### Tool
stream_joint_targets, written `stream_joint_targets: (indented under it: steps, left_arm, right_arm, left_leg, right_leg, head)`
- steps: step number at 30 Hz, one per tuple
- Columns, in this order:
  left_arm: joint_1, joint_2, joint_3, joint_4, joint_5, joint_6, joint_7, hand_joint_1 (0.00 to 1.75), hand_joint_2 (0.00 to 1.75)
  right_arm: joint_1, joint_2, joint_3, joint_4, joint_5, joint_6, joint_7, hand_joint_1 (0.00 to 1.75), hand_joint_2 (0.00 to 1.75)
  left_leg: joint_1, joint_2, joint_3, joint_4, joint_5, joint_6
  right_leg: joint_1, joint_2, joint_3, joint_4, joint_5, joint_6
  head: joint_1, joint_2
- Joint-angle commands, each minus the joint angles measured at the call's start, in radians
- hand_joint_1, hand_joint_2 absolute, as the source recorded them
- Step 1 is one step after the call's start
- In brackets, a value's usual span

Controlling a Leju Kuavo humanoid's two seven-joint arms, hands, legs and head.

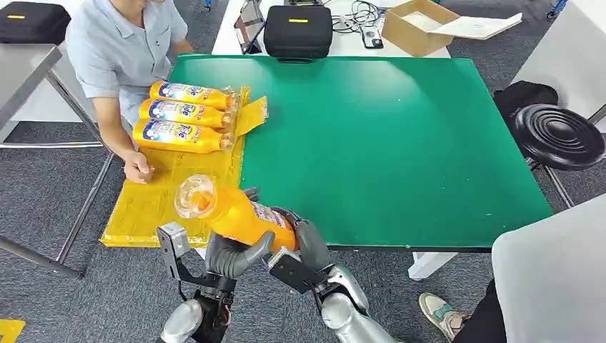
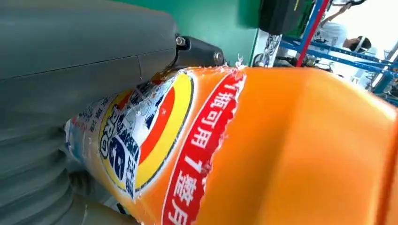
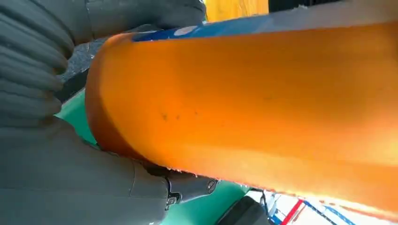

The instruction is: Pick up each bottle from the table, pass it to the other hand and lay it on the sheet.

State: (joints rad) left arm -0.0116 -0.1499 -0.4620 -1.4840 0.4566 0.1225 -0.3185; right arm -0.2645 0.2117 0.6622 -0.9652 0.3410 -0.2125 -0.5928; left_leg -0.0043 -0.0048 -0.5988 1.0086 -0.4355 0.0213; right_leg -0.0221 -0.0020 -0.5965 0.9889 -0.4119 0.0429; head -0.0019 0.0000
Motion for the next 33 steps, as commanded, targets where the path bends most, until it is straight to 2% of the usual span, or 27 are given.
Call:
stream_joint_targets:
  steps: [1, 2, 4, 6, 7, 12, 14, 19, 20, 23, 24, 25, 26, 33]
  left_arm:
    - [-0.065, 0.005, 0.001, 0.092, 0.005, -0.012, 0.007, 1.75, 1.75]
    - [-0.065, 0.004, 0.005, 0.095, 0.010, -0.019, 0.007, 1.75, 1.75]
    - [-0.064, 0.004, 0.018, 0.099, 0.032, -0.044, 0.010, 1.75, 1.75]
    - [-0.063, 0.009, 0.028, 0.106, 0.023, -0.061, -0.002, 1.75, 1.75]
    - [-0.064, 0.007, 0.033, 0.109, 0.027, -0.066, -0.003, 1.75, 1.75]
    - [-0.091, -0.001, 0.077, 0.169, 0.079, -0.075, 0.027, 1.75, 1.75]
    - [-0.125, 0.000, 0.104, 0.229, 0.045, 0.026, 0.041, 1.75, 1.75]
    - [-0.171, 0.018, 0.135, 0.296, -0.001, 0.095, 0.011, 1.75, 1.75]
    - [-0.177, 0.021, 0.148, 0.297, -0.039, 0.144, -0.019, 1.75, 1.75]
    - [-0.184, 0.041, 0.178, 0.286, -0.164, 0.281, -0.083, 1.75, 1.75]
    - [-0.169, 0.049, 0.214, 0.253, -0.241, 0.340, -0.099, 1.75, 1.75]
    - [-0.162, 0.051, 0.234, 0.241, -0.254, 0.326, -0.087, 1.75, 1.75]
    - [-0.159, 0.056, 0.248, 0.235, -0.336, 0.395, -0.112, 1.75, 1.75]
    - [-0.138, 0.068, 0.297, 0.188, -0.380, 0.368, -0.086, 1.75, 1.75]
  right_arm:
    - [-0.033, -0.015, 0.097, 0.060, 0.009, 0.037, -0.010, 1.75, 1.75]
    - [-0.030, -0.016, 0.100, 0.057, 0.009, 0.040, -0.010, 1.61, 1.75]
    - [-0.024, -0.013, 0.104, 0.051, 0.005, 0.046, -0.009, 0.02, 1.75]
    - [-0.006, -0.012, 0.107, 0.024, -0.007, 0.056, -0.012, 0.00, 1.75]
    - [-0.002, -0.013, 0.107, 0.017, -0.009, 0.056, -0.013, 0.00, 0.00]
    - [0.046, -0.035, 0.094, -0.068, -0.025, 0.028, -0.042, 0.00, 0.00]
    - [0.073, -0.042, 0.078, -0.107, -0.022, -0.022, -0.053, 0.00, 0.00]
    - [0.110, -0.063, 0.058, -0.165, -0.013, -0.081, -0.070, 0.00, 0.00]
    - [0.126, -0.066, 0.039, -0.182, -0.009, -0.118, -0.078, 0.00, 0.00]
    - [0.161, -0.080, 0.000, -0.224, 0.013, -0.192, -0.084, 0.00, 0.00]
    - [0.198, -0.085, -0.039, -0.274, 0.003, -0.203, -0.084, 0.00, 0.00]
    - [0.210, -0.087, -0.050, -0.293, 0.003, -0.197, -0.083, 0.00, 0.00]
    - [0.230, -0.085, -0.074, -0.316, -0.007, -0.205, -0.083, 0.00, 0.00]
    - [0.281, -0.083, -0.139, -0.384, -0.020, -0.230, -0.088, 0.00, 0.00]
  left_leg:
    - [0.002, -0.001, 0.005, -0.001, -0.001, -0.002]
    - [0.001, -0.001, 0.003, -0.001, -0.001, -0.001]
    - [0.002, -0.001, 0.004, -0.001, -0.001, -0.002]
    - [0.002, 0.000, 0.004, -0.001, -0.001, -0.002]
    - [0.002, 0.000, 0.005, -0.001, -0.001, -0.002]
    - [0.001, -0.002, 0.002, -0.001, -0.001, -0.001]
    - [0.002, -0.002, 0.003, -0.001, -0.001, -0.002]
    - [0.002, -0.003, 0.004, -0.001, -0.001, -0.002]
    - [0.001, 0.000, 0.004, -0.001, -0.001, -0.001]
    - [0.001, -0.002, 0.002, -0.001, 0.000, -0.001]
    - [0.002, -0.001, 0.004, -0.001, -0.001, -0.002]
    - [0.001, 0.000, 0.002, -0.001, -0.001, -0.001]
    - [0.002, 0.000, 0.004, -0.001, -0.002, -0.002]
    - [0.001, 0.000, 0.001, 0.000, -0.001, -0.001]
  right_leg:
    - [0.002, -0.001, 0.005, -0.002, -0.001, -0.003]
    - [0.001, -0.001, 0.004, -0.001, -0.001, -0.002]
    - [0.002, -0.001, 0.004, -0.002, -0.001, -0.002]
    - [0.002, -0.001, 0.005, -0.001, -0.001, -0.002]
    - [0.002, 0.000, 0.005, -0.002, -0.001, -0.002]
    - [0.001, -0.002, 0.003, -0.001, -0.001, -0.002]
    - [0.002, -0.002, 0.005, -0.001, -0.001, -0.002]
    - [0.002, -0.003, 0.005, -0.002, -0.001, -0.003]
    - [0.001, 0.000, 0.004, -0.002, 0.000, -0.002]
    - [0.001, -0.002, 0.003, -0.001, -0.001, -0.001]
    - [0.002, -0.001, 0.005, -0.002, -0.001, -0.002]
    - [0.002, 0.000, 0.002, -0.001, -0.001, -0.002]
    - [0.003, 0.000, 0.005, -0.002, -0.001, -0.003]
    - [0.001, 0.000, 0.002, -0.001, -0.001, -0.002]
  head:
    - [0.000, 0.000]
    - [0.000, 0.000]
    - [0.000, 0.000]
    - [0.000, 0.000]
    - [0.000, 0.000]
    - [0.000, 0.000]
    - [0.000, 0.000]
    - [0.001, 0.000]
    - [0.000, 0.000]
    - [0.001, 0.000]
    - [0.000, 0.000]
    - [0.000, 0.000]
    - [0.000, 0.000]
    - [0.000, 0.000]
